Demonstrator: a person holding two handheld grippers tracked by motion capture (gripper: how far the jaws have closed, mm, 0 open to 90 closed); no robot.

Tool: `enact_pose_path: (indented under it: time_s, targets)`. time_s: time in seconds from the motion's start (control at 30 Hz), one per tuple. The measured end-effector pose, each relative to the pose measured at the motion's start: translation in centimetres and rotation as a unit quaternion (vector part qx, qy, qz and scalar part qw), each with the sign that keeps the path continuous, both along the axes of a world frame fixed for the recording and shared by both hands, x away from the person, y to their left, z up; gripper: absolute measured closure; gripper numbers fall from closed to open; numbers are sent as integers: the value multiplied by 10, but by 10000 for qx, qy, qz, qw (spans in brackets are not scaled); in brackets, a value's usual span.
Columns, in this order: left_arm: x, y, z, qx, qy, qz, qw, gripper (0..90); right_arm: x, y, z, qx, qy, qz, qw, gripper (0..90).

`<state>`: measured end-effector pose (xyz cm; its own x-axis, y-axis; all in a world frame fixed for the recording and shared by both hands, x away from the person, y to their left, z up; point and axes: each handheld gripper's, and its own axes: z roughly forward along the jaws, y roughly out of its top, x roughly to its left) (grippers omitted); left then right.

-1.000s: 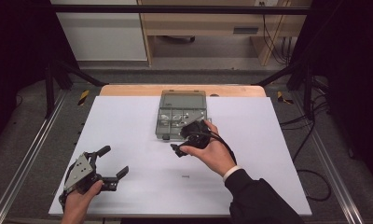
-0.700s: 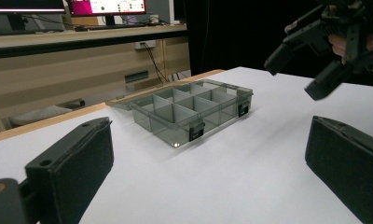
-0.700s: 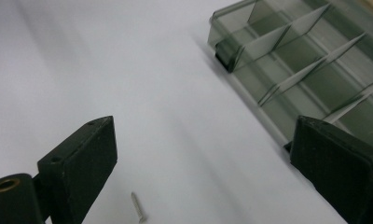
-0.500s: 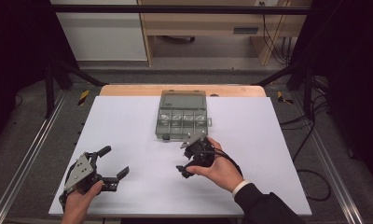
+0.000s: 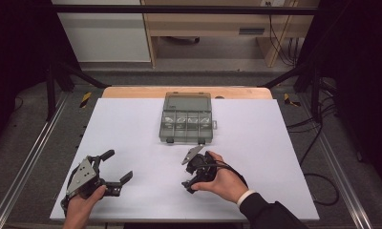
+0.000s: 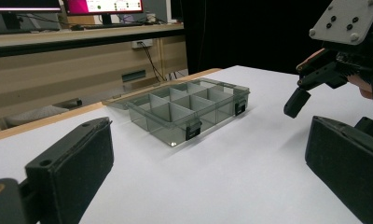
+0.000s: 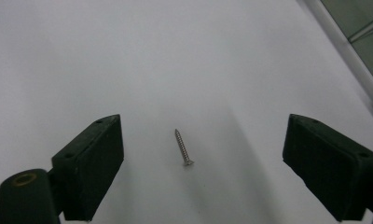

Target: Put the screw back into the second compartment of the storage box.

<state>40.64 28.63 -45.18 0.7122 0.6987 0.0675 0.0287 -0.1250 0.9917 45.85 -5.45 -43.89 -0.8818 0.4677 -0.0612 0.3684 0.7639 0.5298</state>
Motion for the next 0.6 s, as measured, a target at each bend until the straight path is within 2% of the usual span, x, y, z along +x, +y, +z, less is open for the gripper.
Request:
enact_pose_path:
  time_s: [0.1,0.17,0.3,0.33,0.37,0.4,0.47,0.6]
  targets:
    - [0,0,0,0,0,-13,10000,9,-2,0,0,-43,20,74,10000,174]
    - [0,0,0,3,1,-12,10000,9,-2,0,0,-101,77,175,9998,235]
    - [0,0,0,2,0,-10,10000,9,-3,0,0,-156,110,213,9996,320]
    - [0,0,0,1,0,-11,10000,9,-2,-1,0,-171,127,229,9995,373]
    - [0,0,0,1,0,-11,10000,9,-2,-1,0,-171,127,229,9995,373]
    - [0,0,0,1,0,-13,10000,9,-2,-2,1,-202,141,246,9994,420]
    - [0,0,0,4,0,-17,10000,9,-2,-2,1,-220,163,224,9994,437]
    - [0,-1,0,3,2,-19,10000,9,-2,-3,2,-311,252,215,9990,540]
